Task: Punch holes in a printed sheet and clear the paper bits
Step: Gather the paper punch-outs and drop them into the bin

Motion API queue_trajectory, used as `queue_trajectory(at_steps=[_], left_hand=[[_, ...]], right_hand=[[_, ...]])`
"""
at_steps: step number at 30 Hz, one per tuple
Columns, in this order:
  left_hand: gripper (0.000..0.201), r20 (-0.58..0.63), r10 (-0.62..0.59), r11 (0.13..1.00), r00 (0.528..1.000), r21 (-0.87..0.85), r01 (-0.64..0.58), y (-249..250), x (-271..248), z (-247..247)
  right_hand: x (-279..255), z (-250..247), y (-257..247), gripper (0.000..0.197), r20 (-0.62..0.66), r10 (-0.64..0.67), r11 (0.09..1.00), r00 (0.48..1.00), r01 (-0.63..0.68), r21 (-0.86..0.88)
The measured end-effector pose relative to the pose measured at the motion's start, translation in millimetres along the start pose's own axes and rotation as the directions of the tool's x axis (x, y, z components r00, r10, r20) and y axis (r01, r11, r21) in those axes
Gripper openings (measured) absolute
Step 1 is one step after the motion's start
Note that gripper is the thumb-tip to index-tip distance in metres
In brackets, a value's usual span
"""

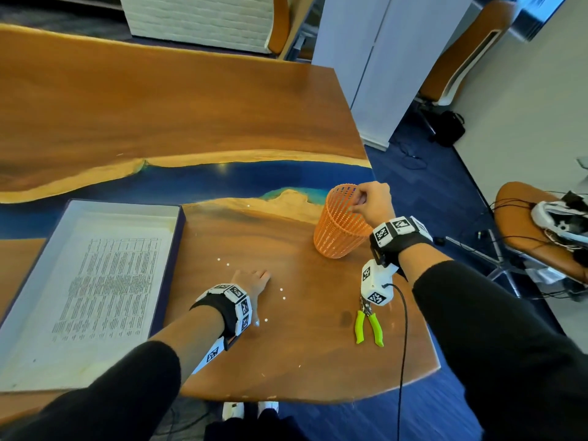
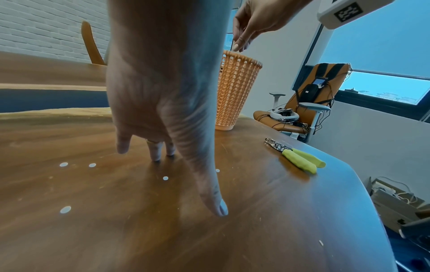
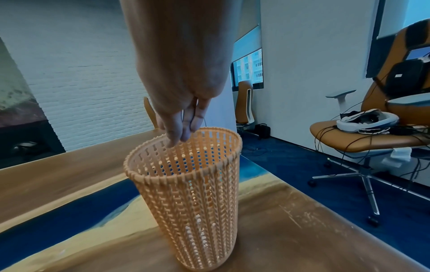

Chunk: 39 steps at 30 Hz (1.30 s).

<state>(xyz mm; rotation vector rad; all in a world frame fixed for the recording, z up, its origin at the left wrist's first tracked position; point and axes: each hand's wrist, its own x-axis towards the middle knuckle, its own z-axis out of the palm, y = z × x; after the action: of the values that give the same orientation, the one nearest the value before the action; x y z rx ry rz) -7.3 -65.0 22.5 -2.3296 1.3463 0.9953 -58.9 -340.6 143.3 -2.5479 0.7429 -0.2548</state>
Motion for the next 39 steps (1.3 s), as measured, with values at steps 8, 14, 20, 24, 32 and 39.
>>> queue_trajectory(at_steps=[8,14,20,24,32,39], left_hand=[[0.126,-0.045,-0.025,0.999,0.999,0.037,0.027,-1.9,-4.6,9.4],[0.127,-0.133,-0.084,0.991,0.988,0.091,0.097,-2.1,-10.3,21.9],[0.13,-0.145,-0.115,0.992,0.983,0.028,0.121,0.2,-15.6,46.9],[0.132,-0.123,-0.11,0.993,0.986,0.021,0.113,8.5,-13.9,52.8],[0.133,-0.131,-0.148,0.987,0.98,0.037,0.154,21.0,-11.5,62.7],[0.133,-0.154,-0.195,0.979,0.969,0.023,0.201,30.8,-10.5,65.2]], right_hand=[[-5.2,10.9,-2.6,0.007,-0.063,0.014,1.0,0.998,-0.012,0.028],[-41.4,50.8,-36.5,0.012,-0.09,-0.2,0.98,0.976,0.2,-0.013],[-96.2,136.5,-30.9,0.005,0.229,-0.11,0.993,0.967,0.116,-0.011],[-126.9,169.6,-16.2,0.008,0.314,0.042,0.999,0.949,-0.042,-0.008],[-150.6,195.4,-7.0,0.012,0.367,0.064,0.998,0.928,-0.068,-0.002],[-149.5,201.8,-7.0,0.013,0.345,0.105,0.993,0.933,-0.114,0.007]])
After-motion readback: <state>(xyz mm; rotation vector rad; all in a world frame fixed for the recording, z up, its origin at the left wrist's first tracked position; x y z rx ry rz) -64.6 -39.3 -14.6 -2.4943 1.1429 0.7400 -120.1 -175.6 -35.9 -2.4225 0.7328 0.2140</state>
